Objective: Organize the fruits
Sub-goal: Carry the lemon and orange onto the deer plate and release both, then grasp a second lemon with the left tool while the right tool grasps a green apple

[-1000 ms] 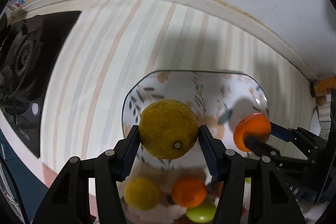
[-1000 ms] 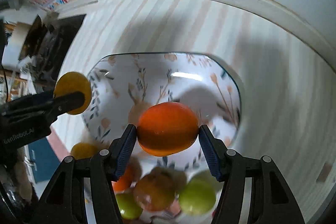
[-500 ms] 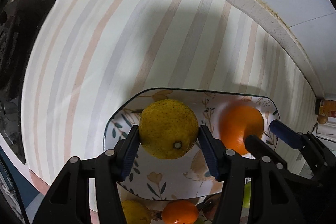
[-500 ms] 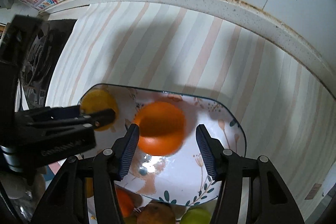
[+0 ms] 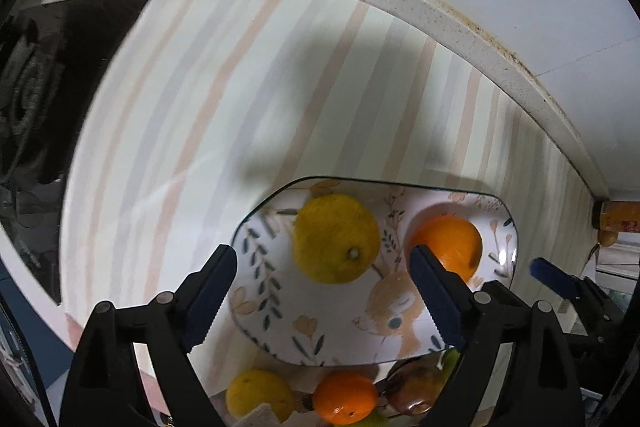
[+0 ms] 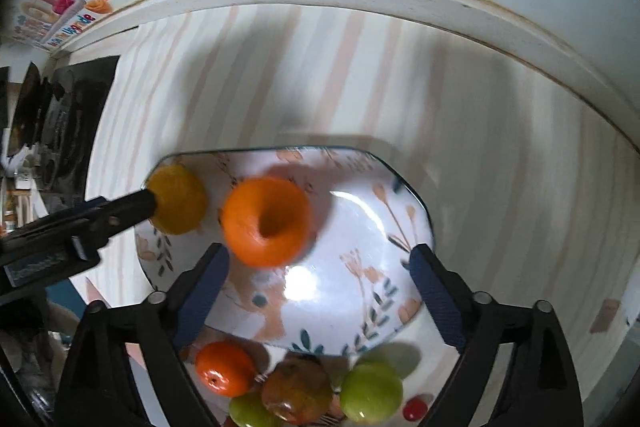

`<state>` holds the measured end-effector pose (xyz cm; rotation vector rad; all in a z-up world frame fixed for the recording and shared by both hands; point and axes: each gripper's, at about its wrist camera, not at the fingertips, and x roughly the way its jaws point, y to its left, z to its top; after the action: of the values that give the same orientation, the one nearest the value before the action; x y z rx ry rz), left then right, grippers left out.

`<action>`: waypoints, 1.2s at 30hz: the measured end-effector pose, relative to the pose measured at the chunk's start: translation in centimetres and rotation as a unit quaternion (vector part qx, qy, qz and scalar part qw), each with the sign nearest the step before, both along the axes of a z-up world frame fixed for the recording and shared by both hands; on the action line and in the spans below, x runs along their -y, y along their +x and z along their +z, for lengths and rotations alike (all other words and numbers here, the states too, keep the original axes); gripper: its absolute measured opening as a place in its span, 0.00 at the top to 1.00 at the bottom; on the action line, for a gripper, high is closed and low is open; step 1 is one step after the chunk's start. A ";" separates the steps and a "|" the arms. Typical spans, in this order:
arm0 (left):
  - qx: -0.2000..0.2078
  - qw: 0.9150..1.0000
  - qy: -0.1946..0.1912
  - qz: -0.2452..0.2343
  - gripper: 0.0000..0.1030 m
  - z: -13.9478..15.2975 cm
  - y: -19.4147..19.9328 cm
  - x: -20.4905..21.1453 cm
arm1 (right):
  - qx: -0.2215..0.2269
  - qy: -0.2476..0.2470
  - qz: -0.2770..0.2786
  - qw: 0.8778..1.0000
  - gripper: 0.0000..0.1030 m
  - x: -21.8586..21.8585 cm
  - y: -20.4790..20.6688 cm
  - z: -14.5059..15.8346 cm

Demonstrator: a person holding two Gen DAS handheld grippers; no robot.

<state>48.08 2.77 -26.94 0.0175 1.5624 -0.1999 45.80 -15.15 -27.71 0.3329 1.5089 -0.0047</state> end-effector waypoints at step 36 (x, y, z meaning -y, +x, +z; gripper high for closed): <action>0.183 0.983 -0.002 0.017 0.14 15.8 -19.0 -4.0 | 0.142 -0.014 0.029 0.989 0.08 -2.1 -18.3 16.0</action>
<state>29.05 6.80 -11.14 0.0229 1.1943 -0.1630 27.49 -13.01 -11.69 0.2540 1.2349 0.0649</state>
